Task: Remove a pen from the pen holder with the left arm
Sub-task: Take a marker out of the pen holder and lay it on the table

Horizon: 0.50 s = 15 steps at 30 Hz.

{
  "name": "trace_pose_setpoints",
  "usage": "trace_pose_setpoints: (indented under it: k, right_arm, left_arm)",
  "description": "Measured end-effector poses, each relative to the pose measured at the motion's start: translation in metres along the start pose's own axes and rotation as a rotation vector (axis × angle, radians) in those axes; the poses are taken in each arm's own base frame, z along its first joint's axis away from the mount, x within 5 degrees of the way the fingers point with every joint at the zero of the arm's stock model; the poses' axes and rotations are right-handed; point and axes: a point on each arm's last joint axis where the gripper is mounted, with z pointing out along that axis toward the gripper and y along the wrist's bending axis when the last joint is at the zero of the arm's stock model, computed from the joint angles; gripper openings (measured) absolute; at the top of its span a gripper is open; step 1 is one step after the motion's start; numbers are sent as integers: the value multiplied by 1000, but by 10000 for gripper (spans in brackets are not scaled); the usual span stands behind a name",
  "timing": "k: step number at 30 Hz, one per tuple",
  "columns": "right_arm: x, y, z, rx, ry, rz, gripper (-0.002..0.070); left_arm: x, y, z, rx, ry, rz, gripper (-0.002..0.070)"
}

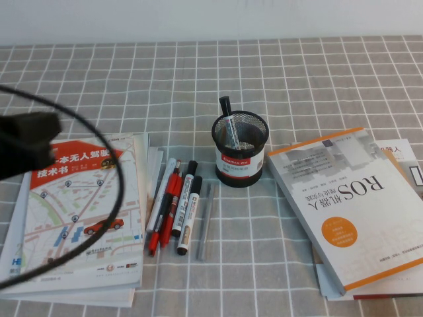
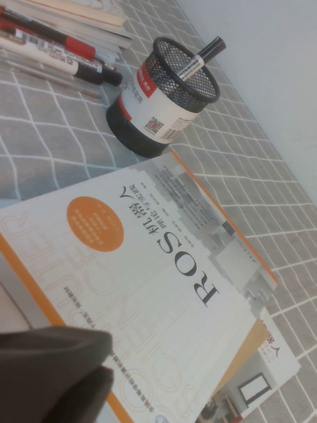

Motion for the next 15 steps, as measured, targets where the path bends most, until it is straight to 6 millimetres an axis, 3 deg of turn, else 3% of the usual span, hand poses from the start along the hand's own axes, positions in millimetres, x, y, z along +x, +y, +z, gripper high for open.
trace_pose_setpoints:
  k: [5, 8, 15]
  right_arm:
    - [0, 0, 0, 0, 0, 0, -13]
    - [0, 0, 0, 0, 0, 0, -13]
    - [0, 0, 0, 0, 0, 0, -13]
  left_arm:
    - [-12, -8, 50, 161, -5, 117, 358]
    - [-13, -18, 81, 244, -16, 160, 480]
    - [-6, -23, 156, 336, 26, 103, 533]
